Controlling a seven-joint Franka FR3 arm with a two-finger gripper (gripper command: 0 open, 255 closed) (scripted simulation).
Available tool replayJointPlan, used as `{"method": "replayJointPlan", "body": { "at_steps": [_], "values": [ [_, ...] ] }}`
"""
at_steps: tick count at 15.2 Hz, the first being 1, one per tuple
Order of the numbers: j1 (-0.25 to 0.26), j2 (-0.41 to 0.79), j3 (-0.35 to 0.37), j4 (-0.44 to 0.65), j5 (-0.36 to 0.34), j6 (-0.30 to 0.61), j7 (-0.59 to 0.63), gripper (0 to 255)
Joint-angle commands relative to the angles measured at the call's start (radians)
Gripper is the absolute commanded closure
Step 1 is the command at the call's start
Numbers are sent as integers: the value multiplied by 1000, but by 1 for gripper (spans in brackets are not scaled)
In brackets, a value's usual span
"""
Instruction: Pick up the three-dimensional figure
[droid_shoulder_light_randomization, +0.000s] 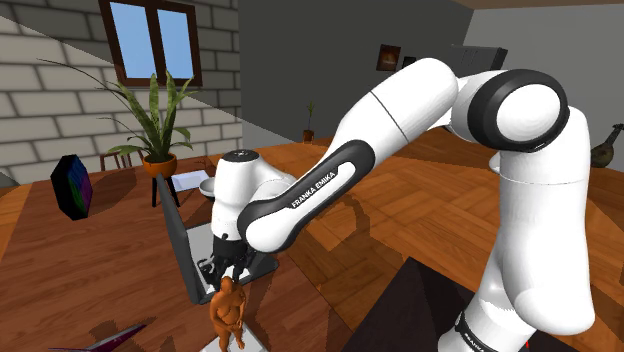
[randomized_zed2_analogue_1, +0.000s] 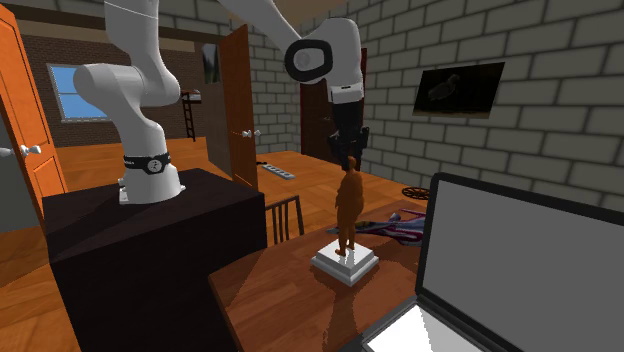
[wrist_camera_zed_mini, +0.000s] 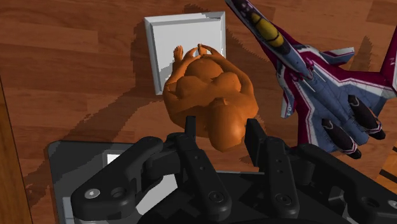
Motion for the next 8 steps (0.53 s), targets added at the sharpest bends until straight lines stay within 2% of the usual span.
{"method": "replayJointPlan", "body": {
  "at_steps": [1, 8],
  "values": [
    [0, 0, 0, 0, 0, 0, 0, 255],
    [-2, -10, 3, 1, 5, -11, -3, 255]
  ]
}}
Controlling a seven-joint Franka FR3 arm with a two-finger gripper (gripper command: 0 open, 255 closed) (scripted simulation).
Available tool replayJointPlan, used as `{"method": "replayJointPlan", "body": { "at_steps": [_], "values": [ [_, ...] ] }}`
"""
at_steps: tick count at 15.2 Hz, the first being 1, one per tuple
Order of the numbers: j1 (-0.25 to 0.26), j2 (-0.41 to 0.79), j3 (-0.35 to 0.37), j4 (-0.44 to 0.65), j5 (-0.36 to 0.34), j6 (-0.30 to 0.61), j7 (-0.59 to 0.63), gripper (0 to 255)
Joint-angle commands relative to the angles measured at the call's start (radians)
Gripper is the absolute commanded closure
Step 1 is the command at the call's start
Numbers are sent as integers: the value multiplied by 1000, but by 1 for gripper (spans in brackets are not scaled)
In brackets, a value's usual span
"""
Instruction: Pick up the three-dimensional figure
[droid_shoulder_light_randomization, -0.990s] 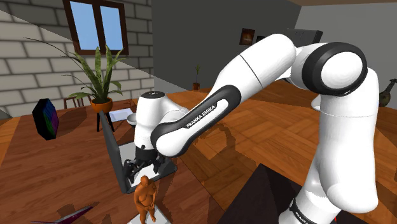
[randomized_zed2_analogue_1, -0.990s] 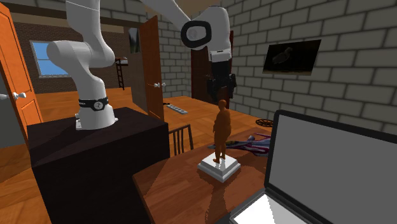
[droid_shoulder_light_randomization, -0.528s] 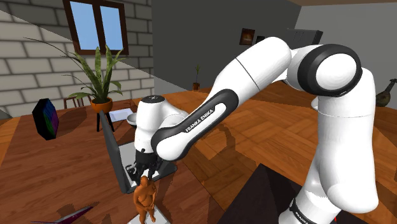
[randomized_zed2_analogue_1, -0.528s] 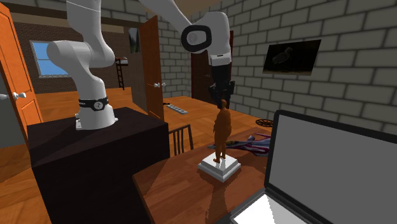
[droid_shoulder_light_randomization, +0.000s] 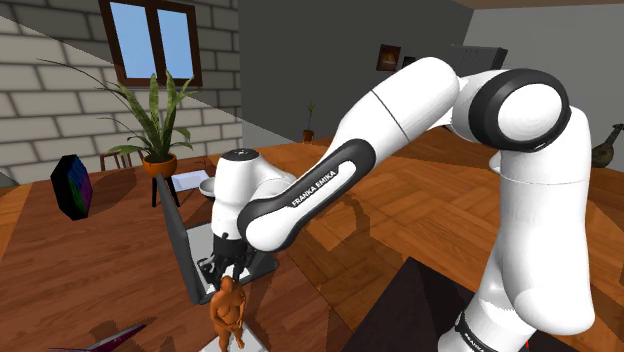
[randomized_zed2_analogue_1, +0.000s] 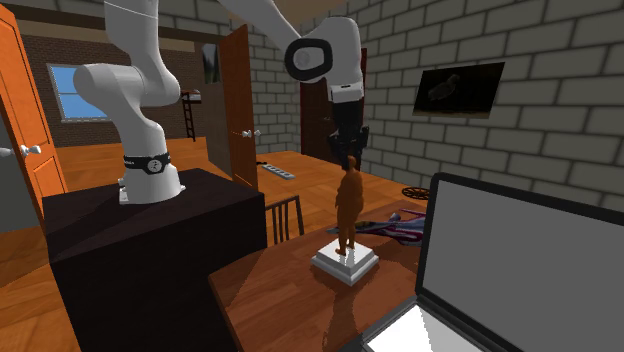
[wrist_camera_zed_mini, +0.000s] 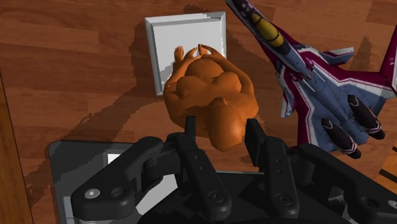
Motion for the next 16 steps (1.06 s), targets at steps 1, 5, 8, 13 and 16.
{"method": "replayJointPlan", "body": {
  "at_steps": [1, 5, 8, 13, 16],
  "values": [
    [-3, -15, 4, 4, 7, -16, -4, 255],
    [-10, -50, 13, 15, 25, -61, -14, 255],
    [-15, -74, 19, 26, 38, -96, -21, 255],
    [-21, -112, 27, 49, 58, -154, -32, 255],
    [-23, -121, 28, 55, 62, -168, -34, 255]
  ]
}}
